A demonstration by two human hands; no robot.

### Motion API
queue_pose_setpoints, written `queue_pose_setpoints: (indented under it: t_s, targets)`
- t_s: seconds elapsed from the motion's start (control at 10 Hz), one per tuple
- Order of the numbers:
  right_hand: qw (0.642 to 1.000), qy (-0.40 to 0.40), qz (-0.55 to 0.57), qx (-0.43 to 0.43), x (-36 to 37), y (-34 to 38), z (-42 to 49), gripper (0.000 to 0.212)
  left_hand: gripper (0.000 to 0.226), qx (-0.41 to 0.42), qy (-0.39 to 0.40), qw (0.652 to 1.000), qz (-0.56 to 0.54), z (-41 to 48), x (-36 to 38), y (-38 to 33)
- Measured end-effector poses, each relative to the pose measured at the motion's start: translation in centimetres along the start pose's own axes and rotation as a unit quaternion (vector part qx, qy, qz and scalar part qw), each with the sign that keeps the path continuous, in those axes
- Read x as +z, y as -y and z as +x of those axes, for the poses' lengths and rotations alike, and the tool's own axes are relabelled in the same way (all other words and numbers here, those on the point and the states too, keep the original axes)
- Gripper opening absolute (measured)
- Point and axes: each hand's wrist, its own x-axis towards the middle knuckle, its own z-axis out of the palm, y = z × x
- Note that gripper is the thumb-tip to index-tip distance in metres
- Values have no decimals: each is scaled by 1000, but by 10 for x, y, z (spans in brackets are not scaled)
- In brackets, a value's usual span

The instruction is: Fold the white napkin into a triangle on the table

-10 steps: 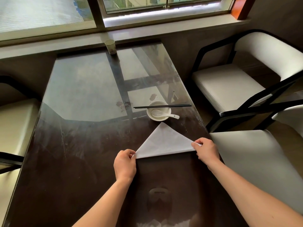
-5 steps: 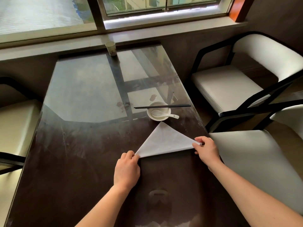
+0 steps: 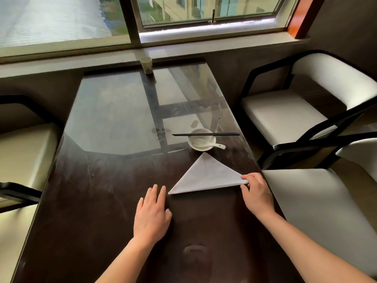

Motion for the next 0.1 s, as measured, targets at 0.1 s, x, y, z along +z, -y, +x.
queue_pose_setpoints:
  t_s: [0.1]
  targets:
    - [999,22,-17,-35,0,9,-9,31,76,-12,-14,1000,12,-7,-11,5]
